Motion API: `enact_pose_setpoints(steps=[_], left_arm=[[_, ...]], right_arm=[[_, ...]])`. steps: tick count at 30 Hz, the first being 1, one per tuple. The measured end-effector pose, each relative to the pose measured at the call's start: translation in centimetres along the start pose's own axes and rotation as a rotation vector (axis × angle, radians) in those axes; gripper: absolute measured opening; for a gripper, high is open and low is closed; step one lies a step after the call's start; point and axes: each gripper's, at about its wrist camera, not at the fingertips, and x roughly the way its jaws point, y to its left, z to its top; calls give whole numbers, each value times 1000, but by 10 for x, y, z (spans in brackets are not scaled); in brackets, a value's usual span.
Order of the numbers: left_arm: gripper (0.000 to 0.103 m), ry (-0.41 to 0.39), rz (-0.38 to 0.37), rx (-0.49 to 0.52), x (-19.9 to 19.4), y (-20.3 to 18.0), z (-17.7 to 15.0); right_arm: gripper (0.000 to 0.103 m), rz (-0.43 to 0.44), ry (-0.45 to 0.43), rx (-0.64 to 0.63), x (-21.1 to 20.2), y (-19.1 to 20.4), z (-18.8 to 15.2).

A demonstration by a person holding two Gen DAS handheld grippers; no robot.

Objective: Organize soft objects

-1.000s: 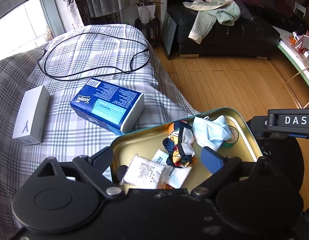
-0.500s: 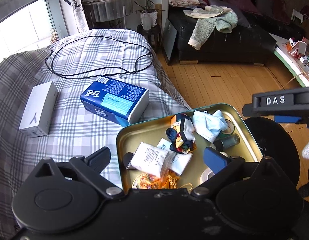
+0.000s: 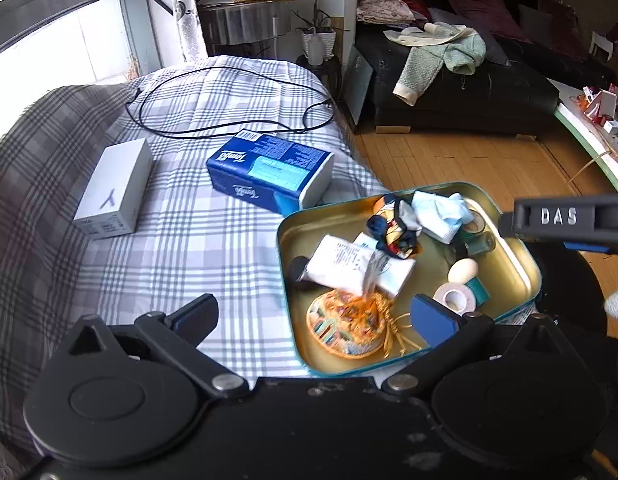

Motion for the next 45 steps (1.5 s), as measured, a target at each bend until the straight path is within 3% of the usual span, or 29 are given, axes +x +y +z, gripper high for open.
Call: enact_pose_setpoints(steps=[5, 13, 22, 25, 29, 45], left_arm=[[102, 17, 13, -18, 3, 18, -20], [102, 34, -16, -42, 11, 41, -39], [102, 30, -35, -126, 22, 65, -42], [102, 33, -13, -150, 26, 70, -43], [102, 48, 3, -148, 32, 72, -44], [102, 20, 39, -116, 35, 70, -47]], right_arm=[[71, -31, 0, -32, 0, 11, -25], [71, -41, -87, -68, -10, 31, -52], [72, -76, -120, -143, -6, 54, -61], [72, -44, -134, -149, -6, 58, -62], [72, -9, -114, -118, -3, 55, -63], [73, -58, -36, -107, 6, 53, -66]])
